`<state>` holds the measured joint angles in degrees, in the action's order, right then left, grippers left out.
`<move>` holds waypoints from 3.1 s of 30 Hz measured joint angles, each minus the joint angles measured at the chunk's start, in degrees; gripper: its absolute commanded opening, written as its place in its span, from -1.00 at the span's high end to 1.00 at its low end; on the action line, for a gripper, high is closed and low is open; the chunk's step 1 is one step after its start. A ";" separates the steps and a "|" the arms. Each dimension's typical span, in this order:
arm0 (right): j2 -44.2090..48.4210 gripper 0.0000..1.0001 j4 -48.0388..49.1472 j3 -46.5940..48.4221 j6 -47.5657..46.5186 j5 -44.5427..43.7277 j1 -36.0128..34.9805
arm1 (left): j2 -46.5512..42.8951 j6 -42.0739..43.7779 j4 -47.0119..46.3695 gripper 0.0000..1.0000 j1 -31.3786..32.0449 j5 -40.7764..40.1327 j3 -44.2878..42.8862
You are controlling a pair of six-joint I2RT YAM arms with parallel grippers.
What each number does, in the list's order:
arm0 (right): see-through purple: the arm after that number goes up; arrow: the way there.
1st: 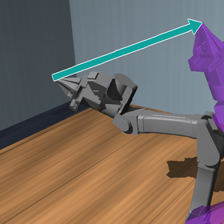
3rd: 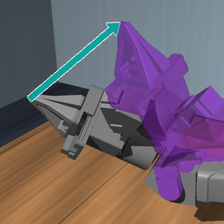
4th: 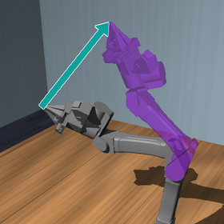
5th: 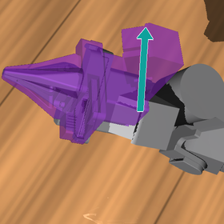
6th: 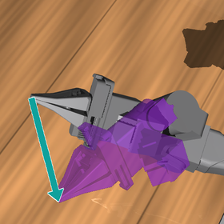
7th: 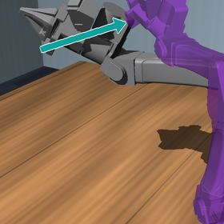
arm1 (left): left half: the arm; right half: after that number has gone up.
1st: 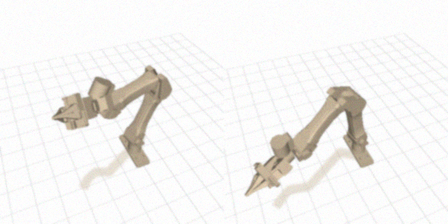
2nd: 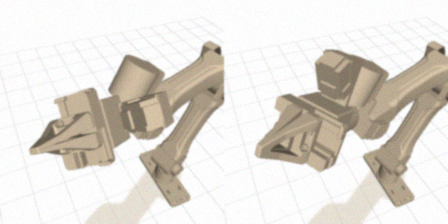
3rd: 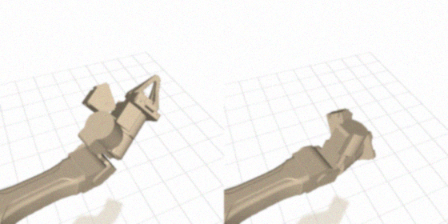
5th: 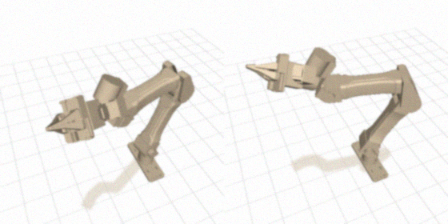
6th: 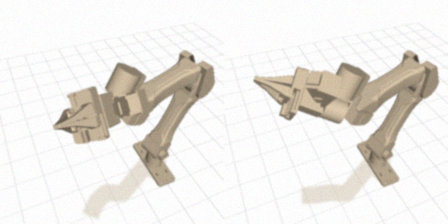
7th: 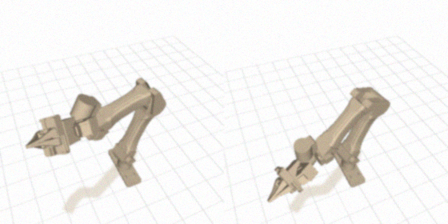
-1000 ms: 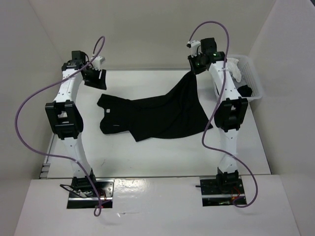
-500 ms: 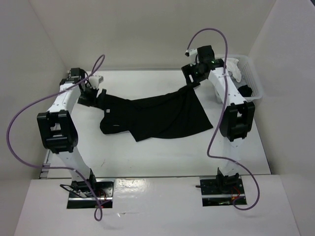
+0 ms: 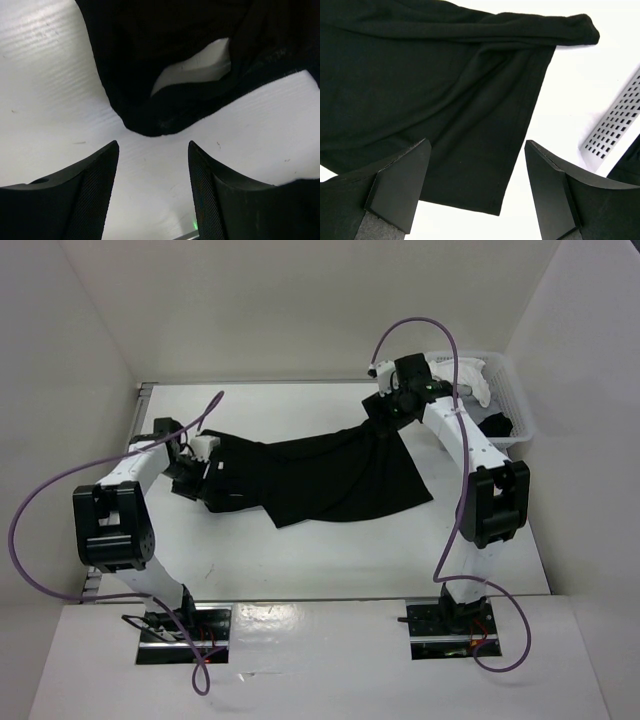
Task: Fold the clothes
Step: Flatten the tank top out
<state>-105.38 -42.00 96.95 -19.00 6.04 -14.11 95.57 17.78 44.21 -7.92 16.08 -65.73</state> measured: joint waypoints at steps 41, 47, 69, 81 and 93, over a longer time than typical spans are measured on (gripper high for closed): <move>1.42 -0.68 -0.13 -21.49 -8.85 -0.98 -7.76 | 8.48 3.19 10.49 0.75 -0.66 1.88 -22.86; 1.70 -0.68 -0.28 -23.26 -9.53 -3.06 -7.89 | 15.32 3.28 11.34 0.78 -3.28 1.25 -31.47; 2.45 -0.32 -2.36 -27.76 -8.96 -5.66 -12.15 | 35.47 2.80 15.56 0.75 -3.61 4.37 -61.66; -1.62 0.25 -3.08 -27.54 -8.31 -3.91 -12.59 | 44.09 2.80 20.46 0.75 -3.61 6.36 -75.12; -2.78 1.00 -3.91 -26.08 -8.50 -3.50 -13.09 | 53.77 1.27 28.83 0.81 -3.15 8.46 -92.85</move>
<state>-108.16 -45.91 70.87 -27.51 2.55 -27.20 149.34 19.05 73.03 -11.07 24.53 -158.58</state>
